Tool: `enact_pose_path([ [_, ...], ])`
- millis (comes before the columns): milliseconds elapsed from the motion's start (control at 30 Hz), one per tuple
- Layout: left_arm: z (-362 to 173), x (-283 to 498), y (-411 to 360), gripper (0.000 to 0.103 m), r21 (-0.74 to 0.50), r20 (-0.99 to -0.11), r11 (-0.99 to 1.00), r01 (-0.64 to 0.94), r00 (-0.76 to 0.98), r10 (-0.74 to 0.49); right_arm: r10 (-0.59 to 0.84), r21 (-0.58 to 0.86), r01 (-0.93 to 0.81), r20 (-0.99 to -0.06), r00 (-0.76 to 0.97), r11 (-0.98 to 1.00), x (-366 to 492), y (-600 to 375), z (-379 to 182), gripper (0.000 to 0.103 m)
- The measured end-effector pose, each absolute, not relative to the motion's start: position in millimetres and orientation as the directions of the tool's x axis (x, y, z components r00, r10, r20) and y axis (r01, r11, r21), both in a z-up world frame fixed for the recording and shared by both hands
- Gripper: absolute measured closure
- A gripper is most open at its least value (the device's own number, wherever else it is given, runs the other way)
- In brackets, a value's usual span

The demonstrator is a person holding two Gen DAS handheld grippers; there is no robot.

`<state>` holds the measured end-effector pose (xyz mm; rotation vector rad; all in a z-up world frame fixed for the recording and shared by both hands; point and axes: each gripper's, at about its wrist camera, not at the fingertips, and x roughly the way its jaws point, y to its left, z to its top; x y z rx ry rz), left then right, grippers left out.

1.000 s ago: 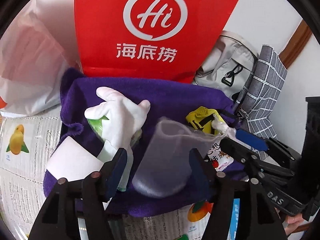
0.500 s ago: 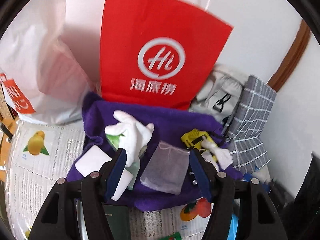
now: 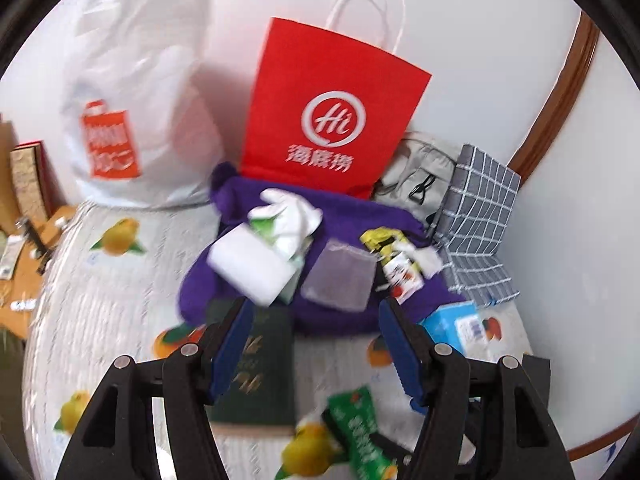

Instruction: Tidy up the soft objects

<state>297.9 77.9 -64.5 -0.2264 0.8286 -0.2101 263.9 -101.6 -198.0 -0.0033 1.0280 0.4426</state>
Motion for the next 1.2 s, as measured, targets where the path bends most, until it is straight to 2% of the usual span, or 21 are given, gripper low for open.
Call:
enact_pose_path([
  [200,-85.1,266.6,100.5,0.041,-0.317,-0.73,0.945,0.076,0.617,-0.295,0.352,0.222,-0.326,-0.834,0.425,0.919,250.0,-95.7,-216.5,0.041],
  [333,-90.6,244.8,108.0,0.041,-0.284,-0.743,0.957,0.06,0.617,-0.259,0.382,0.257,-0.33,-0.829,0.408,0.909,243.8,-87.4,-226.8,0.041],
  [400,-94.1,235.3,109.8,0.041,-0.272,-0.753,0.961,0.048,0.611,-0.244,0.358,0.217,-0.337,-0.822,0.444,0.916,238.9,-81.1,-229.0,0.041],
  [467,-98.3,225.4,111.1,0.041,-0.269,-0.761,0.962,0.039,0.604,-0.237,0.29,0.136,-0.326,-0.822,0.49,0.936,235.0,-75.3,-230.3,0.05],
  [500,-100.3,221.7,111.7,0.041,-0.269,-0.764,0.963,0.034,0.602,-0.235,0.256,0.108,-0.302,-0.824,0.506,0.947,235.2,-75.2,-230.3,0.067],
  [600,-106.8,212.9,111.2,0.041,-0.27,-0.776,0.963,0.025,0.587,-0.233,0.299,0.176,-0.279,-0.813,0.5,0.944,233.4,-82.1,-226.0,0.074],
  [1033,-167.2,180.4,57.5,0.041,-0.18,-0.872,0.982,0.065,0.45,-0.19,0.308,0.178,-0.273,-0.763,0.568,0.945,171.5,-133.8,-196.2,0.074],
  [1200,-188.9,180.2,23.7,0.041,-0.19,-0.888,0.979,0.076,0.411,-0.205,0.295,0.16,-0.27,-0.748,0.595,0.95,149.0,-156.8,-191.5,0.074],
])
